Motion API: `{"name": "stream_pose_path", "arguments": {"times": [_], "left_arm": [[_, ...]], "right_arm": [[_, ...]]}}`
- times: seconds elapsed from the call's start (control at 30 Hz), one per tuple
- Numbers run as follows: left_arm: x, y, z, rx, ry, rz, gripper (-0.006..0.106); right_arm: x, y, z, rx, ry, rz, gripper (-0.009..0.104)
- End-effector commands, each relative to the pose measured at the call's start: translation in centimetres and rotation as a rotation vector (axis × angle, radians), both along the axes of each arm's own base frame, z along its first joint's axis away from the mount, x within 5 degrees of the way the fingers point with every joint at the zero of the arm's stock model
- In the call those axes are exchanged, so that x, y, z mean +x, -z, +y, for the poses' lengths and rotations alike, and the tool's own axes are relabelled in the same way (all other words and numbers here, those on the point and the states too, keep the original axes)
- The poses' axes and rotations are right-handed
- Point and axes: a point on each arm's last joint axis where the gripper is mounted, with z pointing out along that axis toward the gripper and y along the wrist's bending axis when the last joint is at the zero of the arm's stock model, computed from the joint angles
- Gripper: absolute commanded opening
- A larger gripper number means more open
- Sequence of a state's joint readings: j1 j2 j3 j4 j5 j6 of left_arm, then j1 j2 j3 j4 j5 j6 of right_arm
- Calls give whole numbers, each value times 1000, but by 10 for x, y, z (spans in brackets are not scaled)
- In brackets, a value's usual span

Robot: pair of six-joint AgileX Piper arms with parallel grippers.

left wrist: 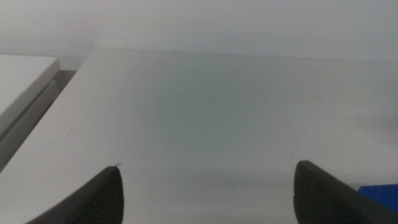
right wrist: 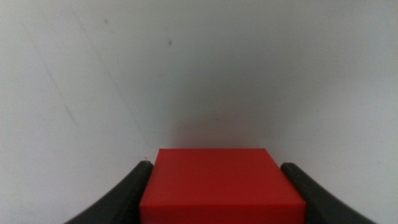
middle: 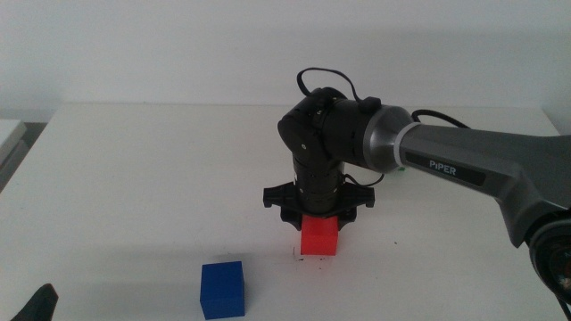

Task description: Stack red cubes first, then green, then blue cubes in a specific spot.

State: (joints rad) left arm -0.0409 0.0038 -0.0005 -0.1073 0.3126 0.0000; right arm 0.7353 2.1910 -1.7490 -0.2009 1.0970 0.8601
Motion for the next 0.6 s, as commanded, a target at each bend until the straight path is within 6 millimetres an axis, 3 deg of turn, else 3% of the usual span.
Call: {"name": "stream_pose_path", "arguments": {"times": [0.0,0.57], "left_arm": [[0,-1,0,-5,-4,-17,94],[0,-1,0,-5,-4,-17,94]], "right_arm": [[0,2,0,-11,0,-6,8],[-1,5,7,20,5,-35,8]]}}
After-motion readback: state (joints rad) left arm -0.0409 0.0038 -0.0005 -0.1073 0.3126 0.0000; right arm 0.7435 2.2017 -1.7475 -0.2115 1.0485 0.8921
